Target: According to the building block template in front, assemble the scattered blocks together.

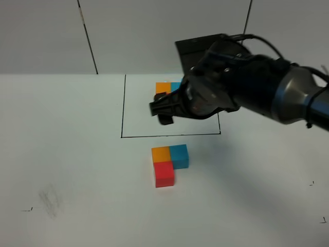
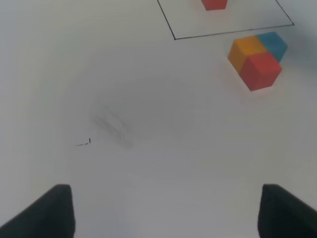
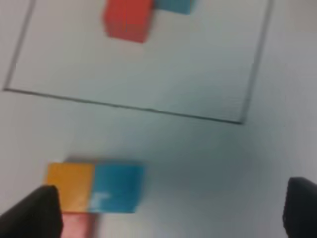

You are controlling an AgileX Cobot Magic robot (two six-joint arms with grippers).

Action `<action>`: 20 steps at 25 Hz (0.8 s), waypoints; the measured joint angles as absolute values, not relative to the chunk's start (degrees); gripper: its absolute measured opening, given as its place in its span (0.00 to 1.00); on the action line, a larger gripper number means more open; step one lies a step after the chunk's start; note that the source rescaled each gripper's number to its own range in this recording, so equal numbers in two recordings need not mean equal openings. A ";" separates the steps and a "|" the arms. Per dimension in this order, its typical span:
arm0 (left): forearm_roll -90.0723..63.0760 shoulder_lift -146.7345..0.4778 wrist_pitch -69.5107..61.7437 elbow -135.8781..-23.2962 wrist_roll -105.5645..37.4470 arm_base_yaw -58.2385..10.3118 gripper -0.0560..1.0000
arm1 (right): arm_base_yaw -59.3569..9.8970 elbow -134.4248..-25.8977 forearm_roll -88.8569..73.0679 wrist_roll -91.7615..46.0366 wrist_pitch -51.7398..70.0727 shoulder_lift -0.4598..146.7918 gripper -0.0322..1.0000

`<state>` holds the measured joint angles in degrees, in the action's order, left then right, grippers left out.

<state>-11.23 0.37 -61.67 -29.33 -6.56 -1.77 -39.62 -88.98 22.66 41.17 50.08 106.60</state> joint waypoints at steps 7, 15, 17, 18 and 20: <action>-11.23 0.37 -61.67 -29.33 -6.56 -1.77 0.95 | -27.87 -88.98 28.65 31.54 62.92 99.74 0.80; -11.23 0.37 -61.67 -29.33 -6.56 -1.77 0.95 | -15.65 -88.98 31.76 19.84 68.81 88.76 0.78; -11.23 0.37 -61.67 -29.33 -6.56 -1.77 0.95 | -12.96 -88.98 32.09 17.01 69.17 86.02 0.78; -11.23 0.37 -61.67 -29.33 -6.56 -1.77 0.95 | -11.91 -88.98 32.30 15.96 69.22 84.45 0.78; -11.23 0.37 -61.67 -29.33 -6.56 -1.77 0.95 | -9.61 -88.98 32.51 13.63 69.36 81.28 0.78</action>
